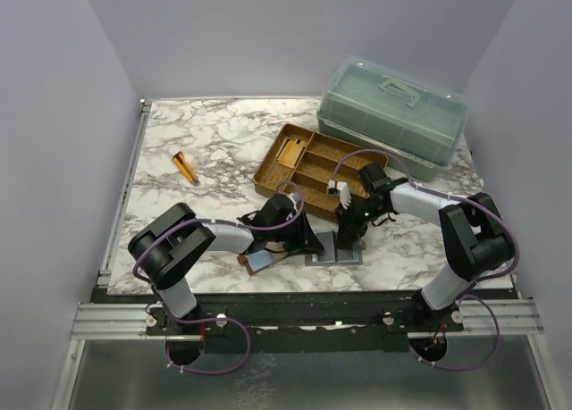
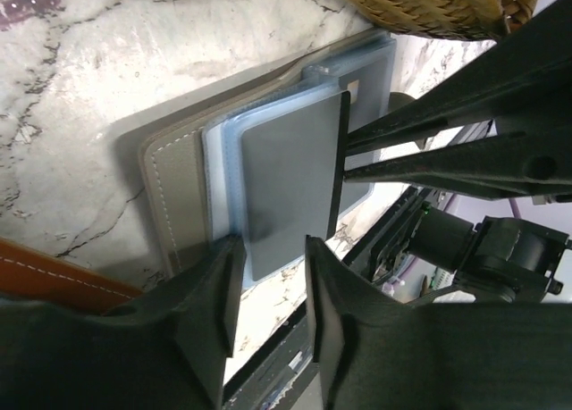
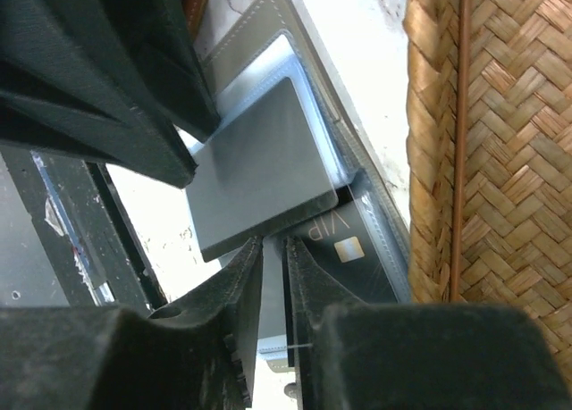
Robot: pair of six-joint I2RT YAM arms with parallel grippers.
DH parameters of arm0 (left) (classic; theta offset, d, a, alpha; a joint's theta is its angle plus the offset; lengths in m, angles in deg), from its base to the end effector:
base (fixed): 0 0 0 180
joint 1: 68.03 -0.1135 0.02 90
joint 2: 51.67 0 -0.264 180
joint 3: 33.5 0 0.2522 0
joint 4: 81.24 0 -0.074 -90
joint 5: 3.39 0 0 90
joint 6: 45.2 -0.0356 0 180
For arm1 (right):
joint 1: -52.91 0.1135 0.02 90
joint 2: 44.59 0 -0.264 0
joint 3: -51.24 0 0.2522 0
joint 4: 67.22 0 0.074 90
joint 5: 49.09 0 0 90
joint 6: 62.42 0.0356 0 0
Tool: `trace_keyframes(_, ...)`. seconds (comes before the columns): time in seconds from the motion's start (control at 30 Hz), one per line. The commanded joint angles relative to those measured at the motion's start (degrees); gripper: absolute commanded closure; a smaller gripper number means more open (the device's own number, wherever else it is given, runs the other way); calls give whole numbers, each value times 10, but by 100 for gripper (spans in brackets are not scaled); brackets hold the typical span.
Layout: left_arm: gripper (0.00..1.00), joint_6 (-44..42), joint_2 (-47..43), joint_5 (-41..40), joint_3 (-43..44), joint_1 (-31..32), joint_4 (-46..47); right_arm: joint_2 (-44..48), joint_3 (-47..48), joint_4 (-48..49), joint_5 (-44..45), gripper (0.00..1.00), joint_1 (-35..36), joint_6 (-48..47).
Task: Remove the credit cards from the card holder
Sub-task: Remove the credit card from the card holder.
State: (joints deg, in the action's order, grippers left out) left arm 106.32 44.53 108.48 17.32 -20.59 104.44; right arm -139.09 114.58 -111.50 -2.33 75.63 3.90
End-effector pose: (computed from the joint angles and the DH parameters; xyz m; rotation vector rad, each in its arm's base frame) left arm 0.1986 -0.2358 0.1281 -0.0854 2.6326 -1.2968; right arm 0.2504 0.1313 0.1495 -1.1864 2.4218 1.0645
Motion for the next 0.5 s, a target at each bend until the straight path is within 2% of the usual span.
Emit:
trace_keyframes(0.0,68,1,31,-10,-11,4,12,7,10,-8,0,74,3,-4)
trace_keyframes(0.1,74,0,49,-11,-11,3,10,14,10,-10,3,70,0,-3)
trace_keyframes(0.27,79,-2,73,-15,-5,3,1,16,19,-21,-4,67,-18,-6)
trace_keyframes(0.47,87,0,84,-24,-3,4,-8,5,30,-42,-12,58,-30,-17)
